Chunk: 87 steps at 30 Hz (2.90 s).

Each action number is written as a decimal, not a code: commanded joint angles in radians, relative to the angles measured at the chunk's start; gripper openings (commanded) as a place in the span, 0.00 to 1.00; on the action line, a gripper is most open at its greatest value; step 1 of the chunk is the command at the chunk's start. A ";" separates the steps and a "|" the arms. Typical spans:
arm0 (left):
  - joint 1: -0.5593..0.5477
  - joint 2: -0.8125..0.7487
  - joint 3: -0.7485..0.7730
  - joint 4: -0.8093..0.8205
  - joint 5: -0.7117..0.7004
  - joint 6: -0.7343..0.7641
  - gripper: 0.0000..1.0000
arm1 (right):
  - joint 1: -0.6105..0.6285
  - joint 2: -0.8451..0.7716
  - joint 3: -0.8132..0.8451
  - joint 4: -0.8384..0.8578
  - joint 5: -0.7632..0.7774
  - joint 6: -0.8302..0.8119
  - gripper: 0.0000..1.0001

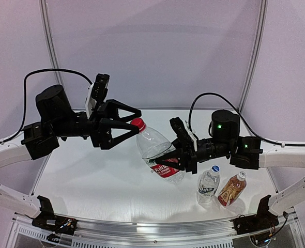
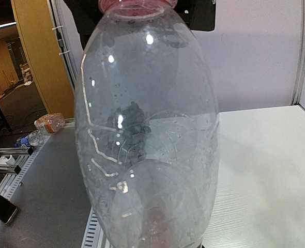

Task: Unscrew the bottle caps

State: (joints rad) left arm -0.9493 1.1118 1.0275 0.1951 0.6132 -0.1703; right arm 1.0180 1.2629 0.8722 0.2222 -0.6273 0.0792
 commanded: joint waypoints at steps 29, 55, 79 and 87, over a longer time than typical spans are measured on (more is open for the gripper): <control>-0.090 0.108 -0.002 0.033 -0.503 -0.211 0.19 | -0.006 0.031 0.070 -0.009 0.463 0.113 0.15; -0.243 0.216 0.101 -0.031 -0.921 -0.222 0.80 | -0.006 0.085 0.050 0.060 0.631 0.146 0.13; -0.128 -0.144 -0.135 0.087 -0.256 -0.087 0.99 | -0.005 -0.039 0.009 -0.008 0.095 0.054 0.14; -0.103 -0.062 -0.038 0.062 -0.214 -0.097 0.91 | -0.005 -0.040 0.007 -0.014 0.006 0.041 0.14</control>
State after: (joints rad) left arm -1.0599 1.0191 0.9340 0.2470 0.3229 -0.2787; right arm 1.0180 1.2434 0.8944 0.2287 -0.5488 0.1398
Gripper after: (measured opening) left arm 0.932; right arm 0.145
